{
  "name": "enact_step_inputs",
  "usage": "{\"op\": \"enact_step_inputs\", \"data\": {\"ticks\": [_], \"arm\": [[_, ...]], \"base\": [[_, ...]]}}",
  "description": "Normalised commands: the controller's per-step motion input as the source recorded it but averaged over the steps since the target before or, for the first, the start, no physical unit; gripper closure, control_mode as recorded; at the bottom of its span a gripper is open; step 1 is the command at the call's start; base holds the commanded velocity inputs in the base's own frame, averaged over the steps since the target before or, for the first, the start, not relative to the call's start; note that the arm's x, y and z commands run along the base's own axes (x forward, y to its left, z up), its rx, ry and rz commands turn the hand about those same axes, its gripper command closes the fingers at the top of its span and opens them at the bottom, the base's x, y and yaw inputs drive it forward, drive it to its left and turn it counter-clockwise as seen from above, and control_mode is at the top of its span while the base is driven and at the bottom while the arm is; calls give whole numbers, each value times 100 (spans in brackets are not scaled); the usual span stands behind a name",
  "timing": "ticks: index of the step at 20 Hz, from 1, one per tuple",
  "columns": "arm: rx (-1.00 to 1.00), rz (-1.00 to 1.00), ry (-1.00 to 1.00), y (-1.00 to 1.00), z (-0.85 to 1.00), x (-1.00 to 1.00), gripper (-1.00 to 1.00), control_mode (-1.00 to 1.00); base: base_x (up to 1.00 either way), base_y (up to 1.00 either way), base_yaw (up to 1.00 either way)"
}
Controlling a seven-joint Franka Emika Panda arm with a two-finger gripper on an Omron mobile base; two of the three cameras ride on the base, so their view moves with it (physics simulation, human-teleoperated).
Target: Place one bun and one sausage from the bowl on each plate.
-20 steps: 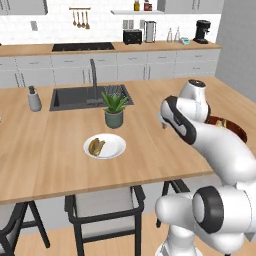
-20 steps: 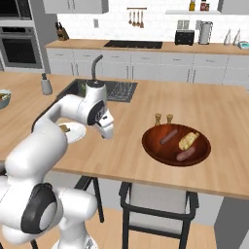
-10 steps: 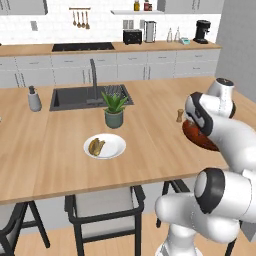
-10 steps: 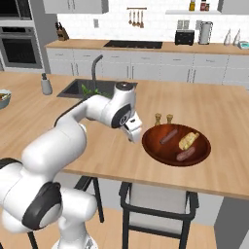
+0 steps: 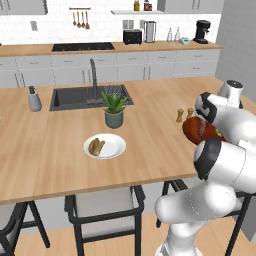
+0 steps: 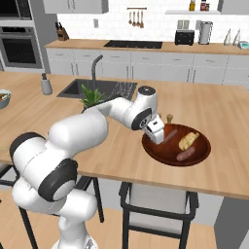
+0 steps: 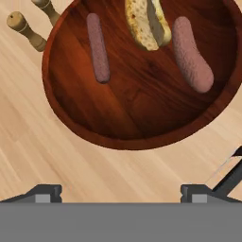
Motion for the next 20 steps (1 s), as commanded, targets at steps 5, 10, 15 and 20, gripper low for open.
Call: {"op": "enact_step_inputs", "data": {"ticks": [5, 10, 15, 20], "arm": [[0, 0, 0, -40, -40, 55, -100, -100], [-4, 0, -4, -15, -60, 44, -100, -100], [-4, 0, -5, -26, -36, 48, -100, -100], [0, 1, 0, -6, -21, 67, -100, -100]], "base": [[0, 0, 0], [0, 0, 0], [0, 0, 0], [0, 0, 0]]}}
